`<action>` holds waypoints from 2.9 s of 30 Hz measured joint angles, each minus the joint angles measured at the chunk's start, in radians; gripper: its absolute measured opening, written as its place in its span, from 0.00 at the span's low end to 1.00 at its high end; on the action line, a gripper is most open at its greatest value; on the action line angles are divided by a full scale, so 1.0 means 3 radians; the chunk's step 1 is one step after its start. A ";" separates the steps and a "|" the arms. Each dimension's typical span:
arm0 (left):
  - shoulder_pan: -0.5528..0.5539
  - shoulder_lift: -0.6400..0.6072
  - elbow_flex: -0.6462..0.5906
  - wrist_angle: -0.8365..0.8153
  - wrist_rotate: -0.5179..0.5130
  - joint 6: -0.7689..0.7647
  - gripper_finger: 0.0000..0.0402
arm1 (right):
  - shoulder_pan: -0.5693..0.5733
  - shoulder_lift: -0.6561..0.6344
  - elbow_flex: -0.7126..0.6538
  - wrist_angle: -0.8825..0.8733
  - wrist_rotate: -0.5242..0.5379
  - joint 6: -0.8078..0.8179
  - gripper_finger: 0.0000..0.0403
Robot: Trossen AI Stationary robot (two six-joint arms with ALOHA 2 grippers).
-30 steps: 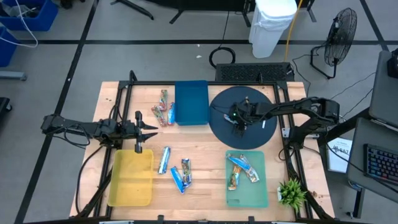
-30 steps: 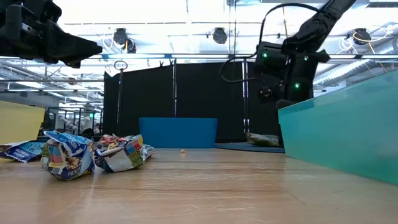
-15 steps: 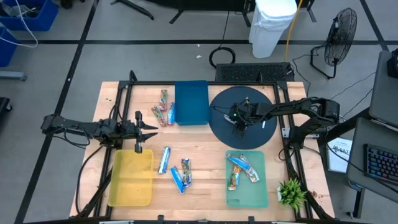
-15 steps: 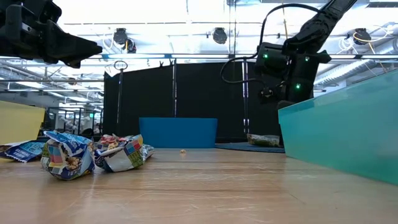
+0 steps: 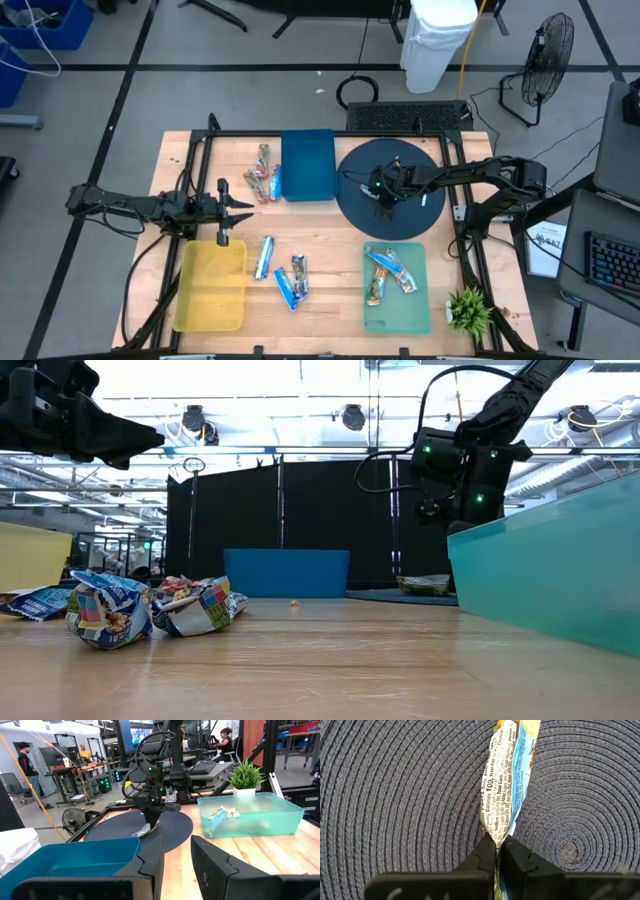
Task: Pick and place Granola Bars by type
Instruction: Put the yellow granola bar into the green bin
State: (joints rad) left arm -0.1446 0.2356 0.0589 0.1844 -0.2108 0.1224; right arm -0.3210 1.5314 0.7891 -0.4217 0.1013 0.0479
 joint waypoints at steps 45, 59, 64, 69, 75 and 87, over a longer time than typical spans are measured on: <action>0.0001 0.0000 0.0000 0.0000 0.0000 -0.0001 0.25 | 0.0000 -0.1600 -0.0067 -0.0132 0.0005 0.0062 0.00; 0.0000 -0.0001 0.0000 0.0000 0.0000 -0.0001 0.25 | 0.0002 -0.1601 -0.0104 0.0032 -0.0004 0.0007 0.00; 0.0001 -0.0001 0.0000 0.0000 0.0000 -0.0001 0.25 | 0.0017 -0.1602 -0.0151 0.0663 -0.0269 -0.0173 0.00; 0.0001 -0.0001 0.0000 0.0000 0.0000 0.0000 0.25 | 0.0013 -0.1602 -0.0430 0.1713 -0.0886 -0.0234 0.00; 0.0001 -0.0001 0.0000 0.0000 0.0000 -0.0001 0.25 | -0.0037 -0.1602 -0.0791 0.2759 -0.1761 0.0038 0.00; 0.0001 -0.0001 0.0000 0.0000 0.0000 -0.0001 0.25 | -0.0043 -0.1602 -0.0863 0.2859 -0.1827 0.0153 0.00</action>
State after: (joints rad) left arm -0.1444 0.2352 0.0589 0.1844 -0.2108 0.1223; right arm -0.3340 1.0508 0.5301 0.4358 -0.4469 0.0937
